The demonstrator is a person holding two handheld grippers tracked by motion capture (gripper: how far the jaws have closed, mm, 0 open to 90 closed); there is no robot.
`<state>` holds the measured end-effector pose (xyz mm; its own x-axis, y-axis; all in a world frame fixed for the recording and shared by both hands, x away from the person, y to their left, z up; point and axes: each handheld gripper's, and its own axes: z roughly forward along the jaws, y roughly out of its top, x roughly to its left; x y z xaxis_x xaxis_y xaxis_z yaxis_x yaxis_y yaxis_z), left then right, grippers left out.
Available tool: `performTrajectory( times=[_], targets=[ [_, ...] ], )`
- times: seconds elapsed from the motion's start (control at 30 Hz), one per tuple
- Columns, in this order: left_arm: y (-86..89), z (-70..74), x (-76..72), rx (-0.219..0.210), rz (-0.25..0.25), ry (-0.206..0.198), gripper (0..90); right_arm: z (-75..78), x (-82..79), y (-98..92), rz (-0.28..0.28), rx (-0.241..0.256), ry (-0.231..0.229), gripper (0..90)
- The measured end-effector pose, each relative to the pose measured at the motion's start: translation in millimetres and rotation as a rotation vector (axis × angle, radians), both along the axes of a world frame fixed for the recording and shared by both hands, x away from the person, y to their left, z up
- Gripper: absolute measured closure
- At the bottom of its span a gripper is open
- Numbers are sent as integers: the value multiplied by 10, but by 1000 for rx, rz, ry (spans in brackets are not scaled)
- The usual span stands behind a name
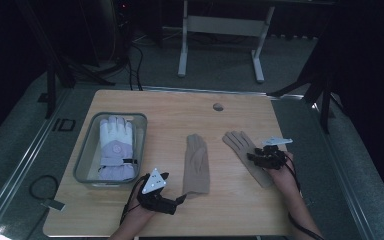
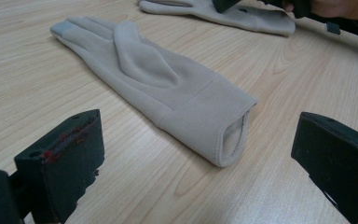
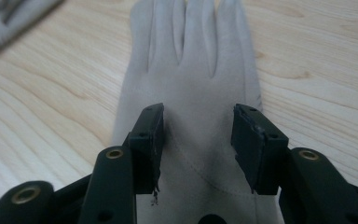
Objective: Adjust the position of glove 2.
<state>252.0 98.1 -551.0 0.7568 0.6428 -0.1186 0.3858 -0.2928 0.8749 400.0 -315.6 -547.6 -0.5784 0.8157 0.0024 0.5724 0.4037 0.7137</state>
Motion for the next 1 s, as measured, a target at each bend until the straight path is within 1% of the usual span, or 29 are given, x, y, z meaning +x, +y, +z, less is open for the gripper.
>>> performTrajectory(
  times=[0.1,0.13,0.2,0.23,0.27,0.33,0.37,0.4,0.43,0.47,0.5,0.53,0.57,0.6,0.63,0.7,0.73,0.77,0.83,0.87,0.9,0.93,0.97,1.0],
  targets=[
    [6,-7,8,-1,-3,5,25,-40,-8,2,14,-8,-22,575],
    [8,-7,8,-3,-3,6,26,-48,-20,5,14,3,-22,610],
    [8,-6,7,-4,-3,6,26,-51,-32,7,6,7,-29,707],
    [7,-5,5,-4,-3,6,26,-48,-36,10,-5,8,-27,752],
    [7,-3,4,-3,-4,5,25,-45,-43,15,-28,10,-30,792],
    [7,2,0,0,-2,-1,26,-41,-67,41,-76,28,-31,824],
    [10,6,-1,-4,0,-1,26,-34,-79,55,-87,28,-35,832],
    [12,9,0,-7,0,-1,25,-9,-100,74,-123,37,-41,836],
    [13,12,0,-9,1,-3,25,13,-112,81,-146,52,-40,838],
    [14,14,0,-9,1,-4,25,55,-140,94,-174,81,-44,839],
    [13,16,-2,-11,0,-4,26,81,-160,105,-188,93,-46,840],
    [11,17,-3,-13,0,-4,26,118,-193,128,-222,98,-43,840],
    [9,19,-6,-14,0,-5,25,138,-214,144,-243,102,-41,840],
    [8,21,-7,-12,-1,-7,26,170,-257,166,-268,115,-46,840],
    [8,26,-10,-10,-1,-9,26,189,-284,177,-285,117,-52,840],
    [11,34,-12,-13,1,-10,26,237,-358,194,-342,133,-73,839],
    [15,38,-14,-15,3,-12,26,259,-397,191,-370,152,-80,838],
    [20,45,-18,-19,4,-14,26,269,-415,193,-383,153,-77,838],
    [28,51,-19,-17,5,-18,25,289,-468,203,-419,140,-86,838],
    [32,52,-19,-20,7,-18,25,287,-494,206,-444,133,-85,837],
    [38,53,-15,-21,6,-17,26,277,-509,204,-460,133,-80,837],
    [39,53,-14,-22,7,-16,25,249,-519,208,-476,119,-71,837],
    [41,54,-14,-23,7,-17,26,227,-518,207,-483,116,-61,836],
    [42,55,-14,-25,7,-16,25,185,-510,196,-492,125,-44,834]
  ],
)
